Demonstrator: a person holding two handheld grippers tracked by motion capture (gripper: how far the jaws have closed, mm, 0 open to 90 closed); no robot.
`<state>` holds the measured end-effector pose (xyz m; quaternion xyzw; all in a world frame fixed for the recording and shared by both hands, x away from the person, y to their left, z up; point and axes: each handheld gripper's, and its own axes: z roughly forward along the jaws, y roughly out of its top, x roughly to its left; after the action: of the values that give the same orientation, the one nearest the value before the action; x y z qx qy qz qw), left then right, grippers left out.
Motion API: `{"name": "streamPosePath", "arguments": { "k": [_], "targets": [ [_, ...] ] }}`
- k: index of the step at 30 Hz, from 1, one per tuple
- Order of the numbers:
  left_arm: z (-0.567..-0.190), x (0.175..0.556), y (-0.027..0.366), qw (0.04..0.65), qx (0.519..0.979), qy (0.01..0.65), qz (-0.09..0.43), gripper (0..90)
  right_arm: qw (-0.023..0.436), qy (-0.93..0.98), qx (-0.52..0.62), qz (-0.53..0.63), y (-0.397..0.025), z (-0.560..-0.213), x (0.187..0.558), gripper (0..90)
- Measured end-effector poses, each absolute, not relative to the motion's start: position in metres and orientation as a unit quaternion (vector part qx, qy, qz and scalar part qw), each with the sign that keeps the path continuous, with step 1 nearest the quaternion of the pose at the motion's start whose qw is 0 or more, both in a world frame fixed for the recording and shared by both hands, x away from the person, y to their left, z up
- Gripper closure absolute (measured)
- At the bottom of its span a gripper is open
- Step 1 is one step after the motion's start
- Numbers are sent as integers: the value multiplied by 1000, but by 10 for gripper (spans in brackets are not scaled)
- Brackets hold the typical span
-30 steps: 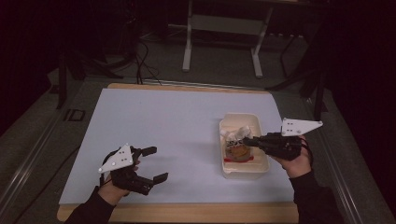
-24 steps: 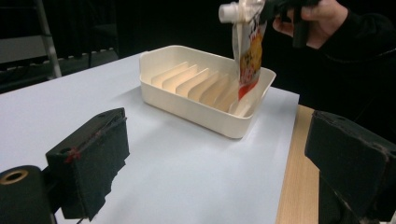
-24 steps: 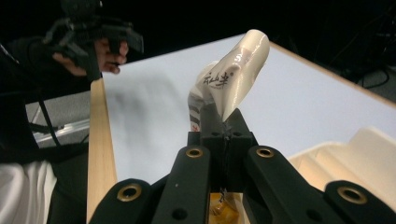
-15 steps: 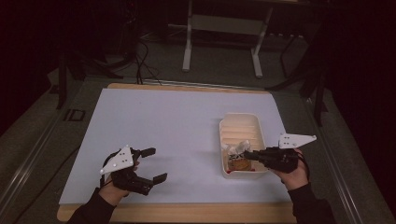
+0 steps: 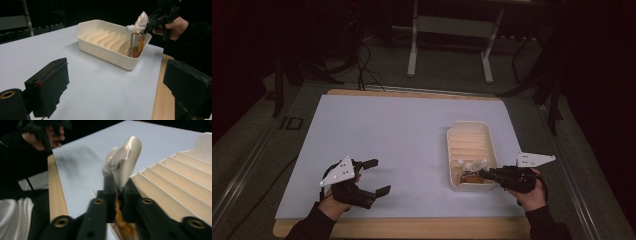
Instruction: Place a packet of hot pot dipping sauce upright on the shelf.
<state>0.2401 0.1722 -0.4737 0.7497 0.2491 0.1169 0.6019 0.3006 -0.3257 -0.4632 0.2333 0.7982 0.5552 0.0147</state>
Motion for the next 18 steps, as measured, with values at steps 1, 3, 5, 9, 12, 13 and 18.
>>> {"name": "streamPosePath", "arguments": {
  "k": [1, 3, 5, 9, 12, 13, 18],
  "targets": [
    [-474, 240, 172, 601, 750, 250, 117, 67, 13, 793, 239, 560, -328, -463, 300, 772],
    [-474, 240, 171, 602, 750, 249, 116, 67, 23, 792, 249, 557, -330, -459, 299, 721],
    [-475, 240, 170, 601, 751, 246, 115, 66, 40, 792, 250, 556, -332, -452, 297, 688],
    [-476, 240, 169, 599, 754, 244, 114, 67, 82, 786, 246, 562, -331, -433, 294, 605],
    [-477, 240, 168, 598, 755, 245, 112, 67, 101, 782, 240, 567, -327, -418, 290, 556],
    [-477, 240, 168, 598, 755, 245, 112, 67, 110, 780, 242, 567, -325, -412, 289, 535],
    [-477, 239, 168, 596, 757, 243, 113, 67, 115, 776, 240, 572, -307, -392, 280, 451]
  ]
}}
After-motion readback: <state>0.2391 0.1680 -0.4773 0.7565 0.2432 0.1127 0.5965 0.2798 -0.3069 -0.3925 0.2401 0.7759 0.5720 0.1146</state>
